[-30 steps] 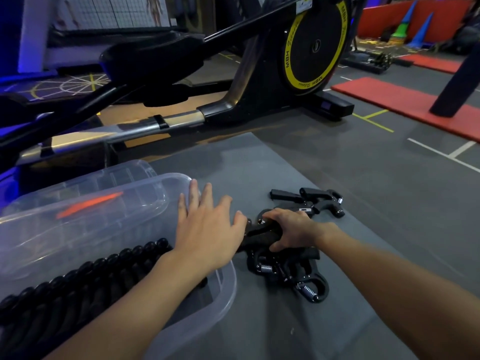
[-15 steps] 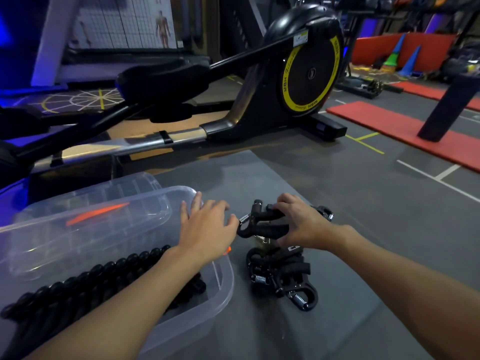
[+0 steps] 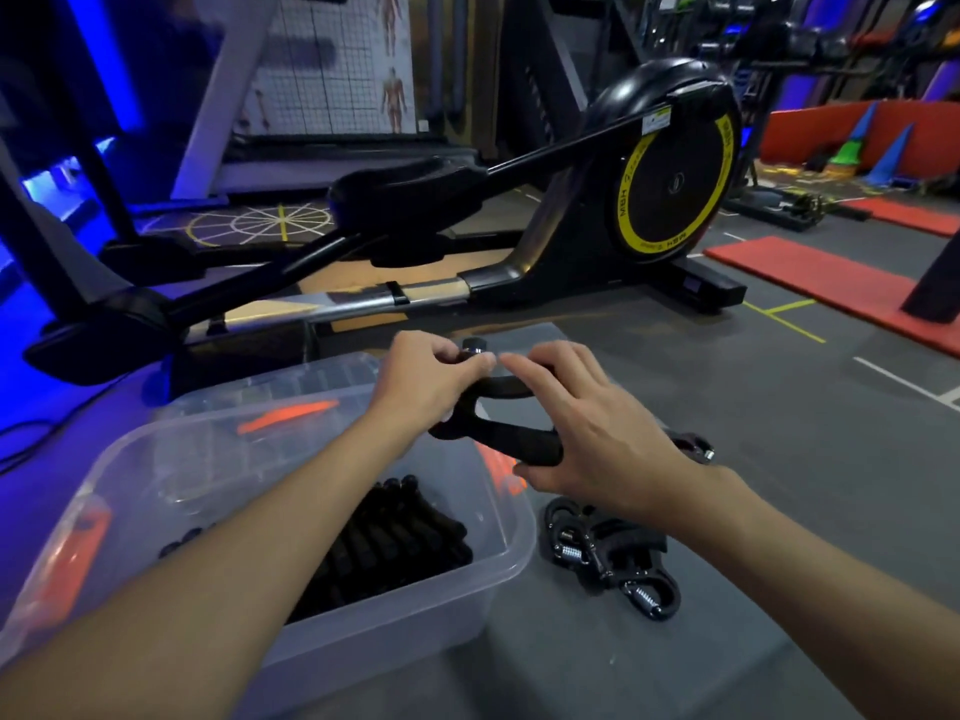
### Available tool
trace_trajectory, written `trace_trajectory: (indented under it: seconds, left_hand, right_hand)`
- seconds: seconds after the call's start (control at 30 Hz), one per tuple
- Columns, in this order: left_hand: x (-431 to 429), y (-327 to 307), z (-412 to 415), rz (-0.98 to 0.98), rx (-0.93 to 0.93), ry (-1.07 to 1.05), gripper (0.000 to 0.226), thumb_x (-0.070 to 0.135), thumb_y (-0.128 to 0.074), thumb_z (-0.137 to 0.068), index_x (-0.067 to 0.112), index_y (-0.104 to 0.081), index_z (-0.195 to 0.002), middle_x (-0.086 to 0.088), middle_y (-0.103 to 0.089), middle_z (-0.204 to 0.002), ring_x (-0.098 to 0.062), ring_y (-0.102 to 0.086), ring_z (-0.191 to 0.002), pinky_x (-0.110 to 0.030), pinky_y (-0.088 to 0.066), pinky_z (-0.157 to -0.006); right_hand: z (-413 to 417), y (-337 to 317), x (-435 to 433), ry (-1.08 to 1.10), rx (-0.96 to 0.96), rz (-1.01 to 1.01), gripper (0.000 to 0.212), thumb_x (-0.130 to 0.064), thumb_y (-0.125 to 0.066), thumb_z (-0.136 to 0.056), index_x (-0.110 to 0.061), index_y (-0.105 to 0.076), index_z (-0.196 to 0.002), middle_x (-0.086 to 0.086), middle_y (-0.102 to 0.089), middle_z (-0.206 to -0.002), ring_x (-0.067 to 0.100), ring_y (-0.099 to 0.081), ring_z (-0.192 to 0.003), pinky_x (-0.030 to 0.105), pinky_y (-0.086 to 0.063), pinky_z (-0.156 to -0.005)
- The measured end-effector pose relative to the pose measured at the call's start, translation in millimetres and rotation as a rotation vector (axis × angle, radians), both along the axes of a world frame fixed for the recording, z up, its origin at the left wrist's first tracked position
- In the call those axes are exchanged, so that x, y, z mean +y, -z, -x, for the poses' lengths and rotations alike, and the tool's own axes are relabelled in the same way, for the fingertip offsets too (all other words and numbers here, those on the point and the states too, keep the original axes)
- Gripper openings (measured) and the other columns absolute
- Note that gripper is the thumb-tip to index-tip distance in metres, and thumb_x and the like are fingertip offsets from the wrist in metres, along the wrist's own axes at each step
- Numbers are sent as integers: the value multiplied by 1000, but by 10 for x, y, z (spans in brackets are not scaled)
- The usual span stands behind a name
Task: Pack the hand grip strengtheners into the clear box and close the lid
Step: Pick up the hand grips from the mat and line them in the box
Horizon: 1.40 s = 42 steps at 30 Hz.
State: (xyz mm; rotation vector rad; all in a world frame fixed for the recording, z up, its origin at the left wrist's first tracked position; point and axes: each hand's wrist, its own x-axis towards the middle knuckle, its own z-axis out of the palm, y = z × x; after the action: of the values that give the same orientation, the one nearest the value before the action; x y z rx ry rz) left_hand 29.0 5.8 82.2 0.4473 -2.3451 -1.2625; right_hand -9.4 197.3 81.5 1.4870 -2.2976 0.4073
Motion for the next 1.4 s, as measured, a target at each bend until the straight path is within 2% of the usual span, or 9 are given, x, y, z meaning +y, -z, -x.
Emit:
trace_trajectory:
  seconds: [0.13,0.27,0.33,0.43,0.53,0.67,0.83,1.13,1.4]
  left_hand:
    - [-232,114,-161,-25,64,-46,20,29,-73,-84,17,-70,-68,5,-63,-59,-6,-57,-50,-23,-44,-49]
    - [-479,425,-217,-32,50,-92,8,24,-75,-83,17,-75,-80,5,-72,-73,-1,-65,-61,-14,-43,-56]
    - [-548,597,-200,-41,30,-99,4,23,-77,-82,21,-75,-79,8,-73,-74,-3,-67,-68,-18,-47,-63]
    - [-589,826,-147,-51,-14,-72,4,20,-77,-81,22,-75,-79,11,-73,-77,-4,-69,-76,-22,-52,-73]
    - [-602,1041,-68,-59,-26,-60,4,22,-78,-80,24,-75,-81,12,-73,-78,-2,-68,-77,-22,-51,-76]
    - [-572,1237,71,-47,-44,-12,7,21,-80,-78,24,-74,-79,8,-72,-79,-11,-68,-77,-29,-54,-76]
    - [-538,1367,175,-14,-57,1,15,22,-81,-79,30,-70,-86,8,-69,-87,-6,-65,-79,-20,-48,-75]
    - [-611,1504,154,-92,-41,-105,9,23,-79,-80,25,-70,-81,7,-69,-83,-7,-65,-76,-9,-42,-63]
    - [-652,1577,126,-36,-152,-104,15,25,-73,-85,20,-59,-87,3,-65,-86,-10,-63,-80,-22,-46,-65]
  right_hand:
    - [-133,97,-154,-41,-316,138,77,-50,-62,-87,-27,-22,-148,-10,-24,-145,7,-33,-132,23,-39,-101]
    - [-85,339,-343,97,-791,255,56,-41,-39,-100,-21,-24,-150,-7,-31,-151,3,-32,-136,29,-31,-112]
    - [-36,465,-434,158,-889,213,54,-42,-33,-102,-18,-26,-150,-10,-37,-149,-2,-35,-132,17,-29,-107]
    - [1,615,-560,190,-996,206,44,-39,-28,-104,-21,-35,-144,-38,-41,-115,-20,-45,-108,-6,-31,-81]
    - [11,729,-661,191,-973,187,47,-36,-29,-105,-18,-30,-148,-33,-42,-127,-29,-38,-106,-6,-26,-86]
    - [60,817,-696,202,-901,134,55,-38,-31,-104,-18,-18,-153,-7,-25,-157,1,-25,-140,12,-18,-107]
    - [87,865,-697,202,-910,156,57,-40,-32,-103,-20,-16,-154,-7,-23,-159,4,-22,-144,21,-19,-114]
    - [82,861,-689,187,-903,147,58,-39,-33,-103,-19,-15,-155,-8,-20,-160,-1,-21,-142,15,-18,-110]
    - [86,867,-690,193,-871,117,58,-39,-33,-103,-18,-14,-154,-7,-20,-160,1,-20,-143,13,-16,-108]
